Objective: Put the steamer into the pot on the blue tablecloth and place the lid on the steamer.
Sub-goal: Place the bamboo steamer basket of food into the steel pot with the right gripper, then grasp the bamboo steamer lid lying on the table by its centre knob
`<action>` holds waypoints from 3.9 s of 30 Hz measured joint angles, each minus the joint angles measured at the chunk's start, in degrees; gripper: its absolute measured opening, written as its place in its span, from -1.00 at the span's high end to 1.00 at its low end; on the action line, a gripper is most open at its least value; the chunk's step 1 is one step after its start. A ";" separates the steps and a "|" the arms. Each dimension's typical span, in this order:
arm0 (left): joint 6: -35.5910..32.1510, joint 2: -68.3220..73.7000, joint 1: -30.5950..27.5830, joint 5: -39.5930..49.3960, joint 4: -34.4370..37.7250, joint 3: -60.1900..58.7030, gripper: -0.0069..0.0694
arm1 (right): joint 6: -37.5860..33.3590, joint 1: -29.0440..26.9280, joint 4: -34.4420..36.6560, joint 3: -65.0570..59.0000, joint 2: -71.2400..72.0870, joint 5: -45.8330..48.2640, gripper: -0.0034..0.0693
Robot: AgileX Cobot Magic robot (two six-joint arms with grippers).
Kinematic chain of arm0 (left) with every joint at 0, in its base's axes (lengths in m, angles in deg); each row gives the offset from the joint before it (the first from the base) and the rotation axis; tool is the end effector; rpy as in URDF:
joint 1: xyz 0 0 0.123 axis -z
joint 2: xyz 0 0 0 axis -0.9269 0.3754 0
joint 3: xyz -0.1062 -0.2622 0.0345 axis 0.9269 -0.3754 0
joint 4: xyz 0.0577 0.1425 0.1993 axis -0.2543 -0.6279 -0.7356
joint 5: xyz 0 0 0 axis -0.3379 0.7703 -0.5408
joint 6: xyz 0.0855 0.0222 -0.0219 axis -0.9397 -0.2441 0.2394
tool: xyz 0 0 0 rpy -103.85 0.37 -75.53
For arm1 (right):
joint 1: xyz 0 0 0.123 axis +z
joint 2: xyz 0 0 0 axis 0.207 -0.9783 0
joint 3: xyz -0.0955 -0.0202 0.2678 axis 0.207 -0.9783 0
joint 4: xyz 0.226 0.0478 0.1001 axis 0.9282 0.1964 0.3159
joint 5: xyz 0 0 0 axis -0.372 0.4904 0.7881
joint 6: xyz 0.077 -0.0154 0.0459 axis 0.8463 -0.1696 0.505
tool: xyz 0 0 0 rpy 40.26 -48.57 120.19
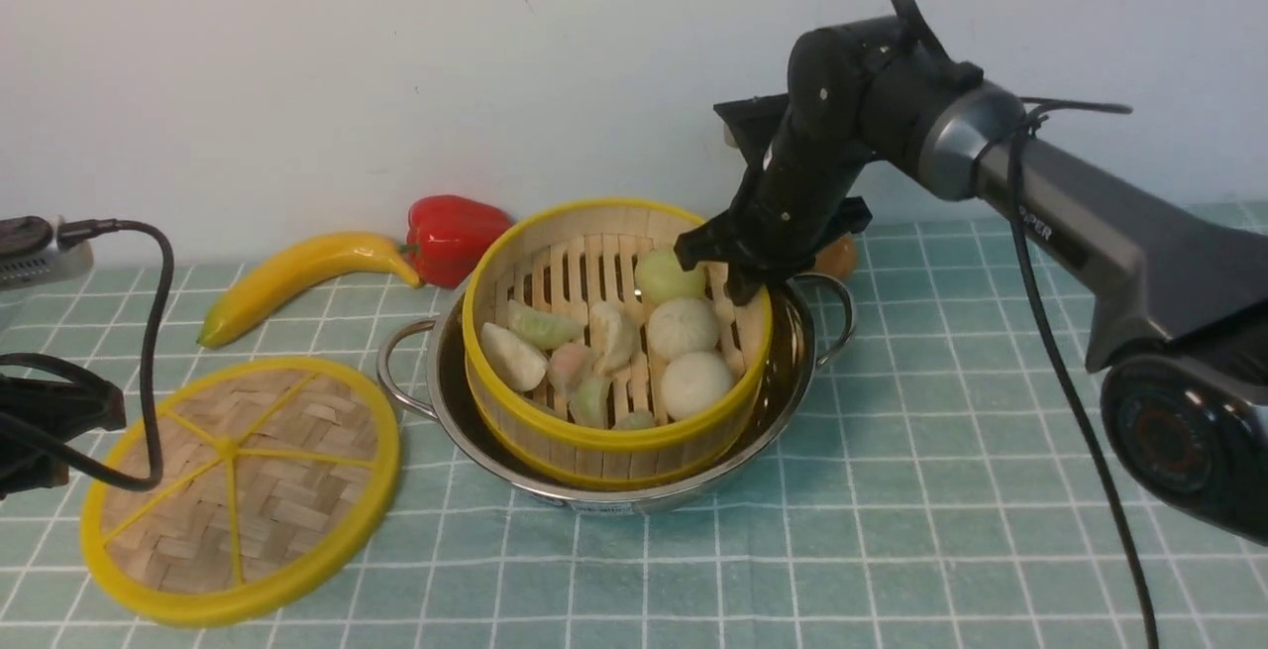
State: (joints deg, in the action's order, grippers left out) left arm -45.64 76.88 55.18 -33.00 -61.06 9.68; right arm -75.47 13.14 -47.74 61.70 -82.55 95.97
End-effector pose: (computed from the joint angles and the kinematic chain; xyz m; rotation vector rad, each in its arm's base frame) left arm 0.2440 0.0646 0.2604 -0.4308 2.6576 0.1785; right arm 0.4739 0.2358 0.1793 -0.3703 2.8791 0.3210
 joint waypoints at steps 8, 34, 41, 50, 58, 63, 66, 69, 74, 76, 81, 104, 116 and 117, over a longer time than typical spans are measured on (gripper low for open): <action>-0.35 0.00 0.00 -2.03 1.92 0.00 0.18 | -0.43 0.02 0.40 0.00 -0.69 0.04 0.65; -10.14 15.90 0.00 -17.44 15.87 0.01 0.18 | -0.97 0.02 0.78 0.36 28.83 -1.29 -0.52; -16.07 20.16 0.00 -20.71 22.76 0.01 0.18 | -4.71 0.02 0.84 0.46 46.46 -1.49 -0.52; -17.27 21.14 0.00 -23.20 24.21 0.06 0.18 | -6.08 0.02 0.66 0.52 55.47 -1.44 -0.52; -18.07 21.14 0.00 -23.70 28.69 0.06 0.18 | -6.08 0.02 0.38 0.19 55.19 -1.32 -0.52; -22.52 21.14 1.77 -24.78 29.96 0.06 0.18 | -6.08 0.02 0.36 -2.98 55.25 -1.32 -0.52; -23.89 21.14 2.86 -25.57 30.18 0.06 0.18 | -6.08 0.02 0.41 -5.78 55.19 -1.25 -0.52; -24.30 21.14 3.04 -25.94 30.21 0.06 0.18 | -6.08 0.02 0.41 -8.55 55.19 -1.14 -0.52; -24.29 21.14 3.04 -26.58 29.96 0.06 0.18 | -6.14 0.02 0.41 -10.36 55.16 -1.02 -0.52; -24.29 21.14 3.04 -26.86 29.76 0.06 0.18 | -6.14 0.02 0.41 -10.36 55.16 -1.02 -0.52; -24.29 21.42 3.04 -28.06 29.08 0.06 0.18 | -6.18 0.02 0.41 -10.43 55.16 -1.02 -0.52; -24.18 26.65 3.04 -29.44 28.66 0.70 0.50 | -6.21 0.02 0.47 -10.43 55.16 -1.02 -0.52; -24.14 25.65 3.04 -27.02 27.83 1.11 0.50 | -6.21 0.02 0.42 -10.43 55.16 -1.02 -0.52; -24.14 25.64 3.04 -26.73 27.83 1.18 0.50 | -6.21 0.02 0.42 -10.43 55.16 -1.02 -0.52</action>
State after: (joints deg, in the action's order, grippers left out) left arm -69.78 102.53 58.22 -59.73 -33.23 10.85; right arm -81.68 13.16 -47.32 51.28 -27.39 94.95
